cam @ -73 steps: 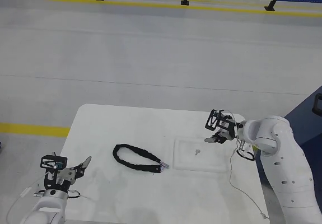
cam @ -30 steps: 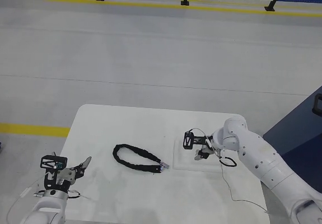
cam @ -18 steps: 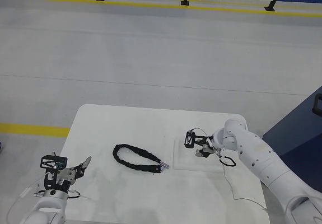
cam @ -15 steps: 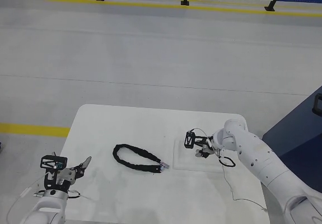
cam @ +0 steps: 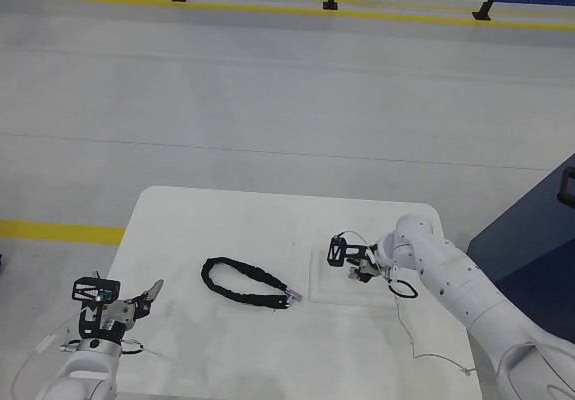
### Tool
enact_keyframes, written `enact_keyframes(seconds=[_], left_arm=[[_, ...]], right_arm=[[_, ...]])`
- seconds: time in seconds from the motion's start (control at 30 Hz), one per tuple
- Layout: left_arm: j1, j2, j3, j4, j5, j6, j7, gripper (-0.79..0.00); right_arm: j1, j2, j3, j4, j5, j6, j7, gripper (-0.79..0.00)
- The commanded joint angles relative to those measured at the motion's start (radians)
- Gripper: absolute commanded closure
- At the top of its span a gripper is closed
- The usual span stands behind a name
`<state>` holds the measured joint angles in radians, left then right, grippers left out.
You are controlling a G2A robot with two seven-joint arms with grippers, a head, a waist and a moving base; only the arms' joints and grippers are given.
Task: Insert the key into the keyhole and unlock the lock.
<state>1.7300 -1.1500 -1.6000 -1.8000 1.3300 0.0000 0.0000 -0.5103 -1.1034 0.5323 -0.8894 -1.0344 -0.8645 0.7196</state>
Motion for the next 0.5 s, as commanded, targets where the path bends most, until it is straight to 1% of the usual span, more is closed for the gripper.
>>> enact_keyframes(seconds=[0.0, 0.03, 0.07, 0.23, 0.47], left_arm=[[0.0, 0.0, 0.0, 0.0, 0.0, 0.0, 0.0, -0.785], [0.0, 0.0, 0.0, 0.0, 0.0, 0.0, 0.0, -0.785], [0.0, 0.0, 0.0, 0.0, 0.0, 0.0, 0.0, -0.785], [0.0, 0.0, 0.0, 0.0, 0.0, 0.0, 0.0, -0.785], [0.0, 0.0, 0.0, 0.0, 0.0, 0.0, 0.0, -0.785]], right_arm=[[0.005, -0.005, -0.002, 0.009, -0.004, -0.005, -0.004, -0.111], [0.007, -0.007, -0.004, 0.012, -0.009, -0.008, -0.007, -0.018], [0.01, -0.008, -0.005, 0.012, -0.016, -0.007, -0.01, 0.0], [0.016, -0.009, 0.001, -0.007, -0.038, -0.017, -0.025, 0.0], [0.002, 0.008, 0.024, -0.09, -0.075, -0.021, -0.009, 0.0]])
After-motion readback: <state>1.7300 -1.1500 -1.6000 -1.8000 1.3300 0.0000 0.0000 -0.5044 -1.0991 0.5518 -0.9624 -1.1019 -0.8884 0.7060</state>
